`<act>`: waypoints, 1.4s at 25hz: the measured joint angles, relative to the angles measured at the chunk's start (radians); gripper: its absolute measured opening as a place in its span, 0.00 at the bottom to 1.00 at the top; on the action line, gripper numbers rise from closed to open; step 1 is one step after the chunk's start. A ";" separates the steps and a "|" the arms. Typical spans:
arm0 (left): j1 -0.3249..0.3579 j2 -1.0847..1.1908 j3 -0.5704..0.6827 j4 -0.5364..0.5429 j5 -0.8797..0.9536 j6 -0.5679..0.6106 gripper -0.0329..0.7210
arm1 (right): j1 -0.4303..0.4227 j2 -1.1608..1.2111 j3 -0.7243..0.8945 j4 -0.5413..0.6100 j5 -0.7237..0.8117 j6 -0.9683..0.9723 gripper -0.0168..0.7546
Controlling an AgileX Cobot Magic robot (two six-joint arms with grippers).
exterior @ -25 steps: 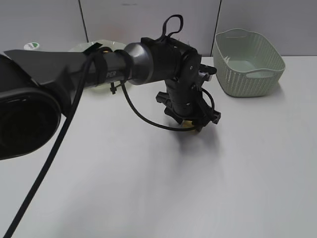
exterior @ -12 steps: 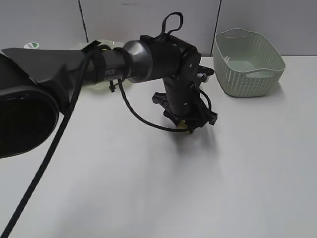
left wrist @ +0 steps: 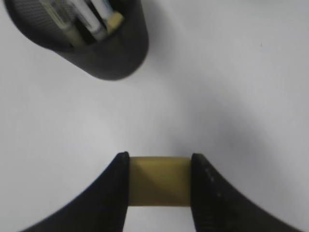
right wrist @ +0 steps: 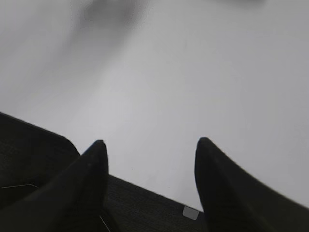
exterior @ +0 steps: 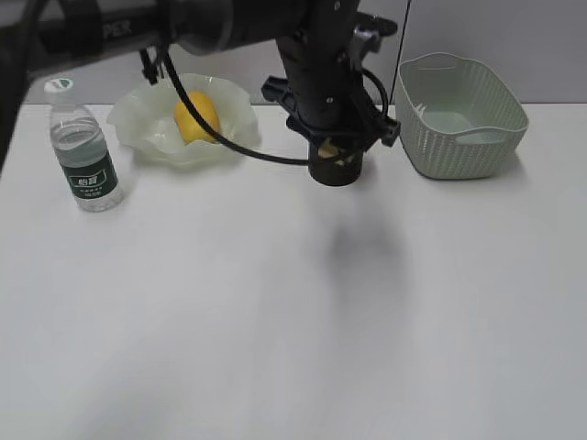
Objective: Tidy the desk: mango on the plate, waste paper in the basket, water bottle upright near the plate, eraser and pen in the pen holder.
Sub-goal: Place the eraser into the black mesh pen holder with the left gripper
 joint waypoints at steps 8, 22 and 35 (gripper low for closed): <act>0.063 -0.017 -0.001 0.036 -0.255 0.000 0.44 | 0.000 0.000 0.000 0.000 0.000 0.000 0.62; 0.120 0.098 -0.001 -0.059 -0.532 -0.004 0.49 | 0.000 0.000 0.000 -0.003 -0.004 0.000 0.62; 0.120 0.016 0.000 -0.066 -0.458 -0.004 0.78 | 0.000 0.000 0.000 -0.003 -0.009 0.000 0.62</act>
